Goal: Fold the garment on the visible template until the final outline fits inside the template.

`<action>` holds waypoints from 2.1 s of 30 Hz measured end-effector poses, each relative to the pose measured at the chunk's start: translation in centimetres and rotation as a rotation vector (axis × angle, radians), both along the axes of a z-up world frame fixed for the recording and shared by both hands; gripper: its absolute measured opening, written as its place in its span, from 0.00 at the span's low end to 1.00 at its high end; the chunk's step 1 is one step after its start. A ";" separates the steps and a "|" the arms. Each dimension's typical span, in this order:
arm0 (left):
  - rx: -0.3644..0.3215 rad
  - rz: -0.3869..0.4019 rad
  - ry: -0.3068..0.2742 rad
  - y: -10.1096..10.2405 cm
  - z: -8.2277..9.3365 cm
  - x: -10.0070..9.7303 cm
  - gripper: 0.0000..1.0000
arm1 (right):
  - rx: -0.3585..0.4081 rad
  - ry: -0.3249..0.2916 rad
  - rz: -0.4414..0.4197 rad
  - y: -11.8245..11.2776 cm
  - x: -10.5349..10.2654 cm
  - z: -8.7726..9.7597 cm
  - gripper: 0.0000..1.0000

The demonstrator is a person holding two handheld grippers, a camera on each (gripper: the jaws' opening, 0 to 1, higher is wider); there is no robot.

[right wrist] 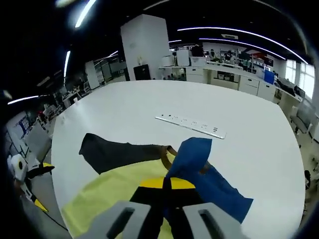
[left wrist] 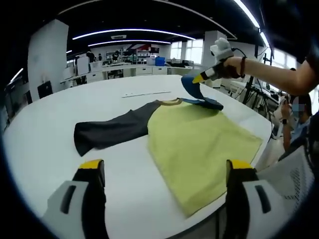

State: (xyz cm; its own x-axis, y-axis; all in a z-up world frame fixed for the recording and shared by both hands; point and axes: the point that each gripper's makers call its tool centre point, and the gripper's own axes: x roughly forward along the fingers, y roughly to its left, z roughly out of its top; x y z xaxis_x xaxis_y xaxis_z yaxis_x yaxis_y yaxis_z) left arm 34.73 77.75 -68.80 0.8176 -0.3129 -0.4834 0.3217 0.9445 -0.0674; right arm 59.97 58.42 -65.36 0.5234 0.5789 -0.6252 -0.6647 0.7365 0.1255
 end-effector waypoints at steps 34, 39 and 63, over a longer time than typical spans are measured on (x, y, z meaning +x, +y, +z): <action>0.045 -0.019 0.030 -0.3 -0.7 -0.2 0.99 | -0.088 -0.045 0.242 6.7 -4.6 -4.5 0.00; 0.055 -0.025 0.033 -0.4 -0.9 -0.2 0.99 | -0.085 -0.044 0.247 7.4 -4.9 -5.4 0.00; 0.046 -0.008 0.034 0.0 -1.2 -0.7 0.99 | -0.020 0.091 0.176 7.2 -6.5 -8.8 0.11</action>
